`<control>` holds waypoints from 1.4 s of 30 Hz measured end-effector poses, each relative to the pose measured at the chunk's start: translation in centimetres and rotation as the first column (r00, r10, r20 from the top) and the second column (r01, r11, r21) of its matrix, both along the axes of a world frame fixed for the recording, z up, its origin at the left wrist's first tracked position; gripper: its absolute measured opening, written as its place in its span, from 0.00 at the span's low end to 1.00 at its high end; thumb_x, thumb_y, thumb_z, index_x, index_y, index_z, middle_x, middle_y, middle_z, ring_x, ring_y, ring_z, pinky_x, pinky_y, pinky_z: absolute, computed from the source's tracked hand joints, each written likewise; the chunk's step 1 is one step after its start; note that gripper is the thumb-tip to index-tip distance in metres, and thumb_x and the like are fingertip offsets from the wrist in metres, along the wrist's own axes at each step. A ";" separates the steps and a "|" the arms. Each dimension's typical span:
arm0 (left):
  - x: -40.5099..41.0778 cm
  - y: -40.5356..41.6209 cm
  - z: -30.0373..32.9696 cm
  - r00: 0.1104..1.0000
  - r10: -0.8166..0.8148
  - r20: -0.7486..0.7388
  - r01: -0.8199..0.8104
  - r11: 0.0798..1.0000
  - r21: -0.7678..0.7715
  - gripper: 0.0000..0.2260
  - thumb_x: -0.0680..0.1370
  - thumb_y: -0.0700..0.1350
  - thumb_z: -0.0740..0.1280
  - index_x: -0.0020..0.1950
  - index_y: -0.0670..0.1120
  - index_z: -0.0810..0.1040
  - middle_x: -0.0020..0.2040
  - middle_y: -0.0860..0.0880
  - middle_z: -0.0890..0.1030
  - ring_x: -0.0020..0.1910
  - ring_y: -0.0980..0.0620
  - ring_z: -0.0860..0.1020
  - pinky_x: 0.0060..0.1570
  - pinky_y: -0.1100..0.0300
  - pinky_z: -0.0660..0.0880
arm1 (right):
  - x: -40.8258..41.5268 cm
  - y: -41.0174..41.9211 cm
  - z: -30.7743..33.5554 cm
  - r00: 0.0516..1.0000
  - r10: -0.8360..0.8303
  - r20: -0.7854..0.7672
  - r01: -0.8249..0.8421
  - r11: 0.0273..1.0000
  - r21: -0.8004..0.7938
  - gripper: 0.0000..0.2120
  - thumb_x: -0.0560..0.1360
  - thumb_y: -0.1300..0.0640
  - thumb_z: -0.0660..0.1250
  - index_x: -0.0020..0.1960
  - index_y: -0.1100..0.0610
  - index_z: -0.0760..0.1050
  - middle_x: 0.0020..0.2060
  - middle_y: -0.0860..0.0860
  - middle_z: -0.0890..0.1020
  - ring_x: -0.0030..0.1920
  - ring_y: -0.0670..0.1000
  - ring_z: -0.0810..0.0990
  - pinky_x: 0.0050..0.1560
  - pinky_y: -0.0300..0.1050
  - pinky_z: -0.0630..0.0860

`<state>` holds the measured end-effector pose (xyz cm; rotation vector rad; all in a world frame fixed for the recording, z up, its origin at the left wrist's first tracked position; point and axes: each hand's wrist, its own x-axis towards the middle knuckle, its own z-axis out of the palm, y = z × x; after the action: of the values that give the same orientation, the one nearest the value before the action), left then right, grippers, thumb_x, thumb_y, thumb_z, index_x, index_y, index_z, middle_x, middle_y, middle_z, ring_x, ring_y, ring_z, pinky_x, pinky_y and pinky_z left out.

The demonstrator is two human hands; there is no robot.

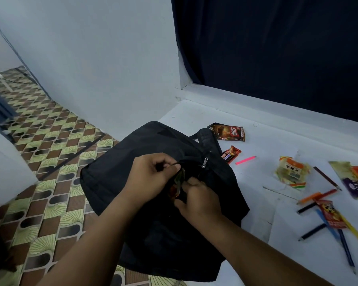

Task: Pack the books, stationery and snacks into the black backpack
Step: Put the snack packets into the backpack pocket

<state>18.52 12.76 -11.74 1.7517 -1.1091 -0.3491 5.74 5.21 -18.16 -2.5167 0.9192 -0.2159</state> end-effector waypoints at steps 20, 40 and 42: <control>1.9 -0.4 -5.1 0.912 0.010 0.410 -0.232 0.837 0.495 0.33 0.72 0.73 0.44 0.77 0.72 0.45 0.82 0.57 0.39 0.81 0.48 0.38 0.74 0.36 0.40 | -3.2 -17.8 -3.7 0.997 -0.069 0.035 0.069 0.997 0.027 0.26 0.76 0.69 0.62 0.73 0.54 0.71 0.71 0.53 0.72 0.69 0.59 0.69 0.64 0.51 0.71; 1.8 0.0 -4.3 0.966 0.138 0.219 -0.193 0.948 0.252 0.24 0.73 0.64 0.69 0.68 0.68 0.71 0.80 0.57 0.59 0.81 0.50 0.50 0.75 0.33 0.44 | -5.8 -6.5 6.3 0.449 -0.735 0.509 -0.053 0.546 0.836 0.06 0.80 0.64 0.66 0.55 0.58 0.76 0.39 0.59 0.85 0.34 0.58 0.86 0.31 0.44 0.82; 2.1 0.2 -4.1 0.967 0.168 0.192 -0.188 0.978 0.091 0.16 0.70 0.62 0.73 0.57 0.67 0.79 0.73 0.58 0.72 0.77 0.51 0.63 0.73 0.32 0.57 | -5.8 -4.3 6.0 0.647 -0.655 0.390 -0.074 0.455 0.888 0.12 0.75 0.70 0.70 0.55 0.59 0.76 0.41 0.62 0.85 0.36 0.61 0.86 0.34 0.45 0.83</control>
<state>20.66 12.95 -15.86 1.9959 -1.0672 -0.1415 -0.04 0.96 -12.13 -1.0961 0.8428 -0.6227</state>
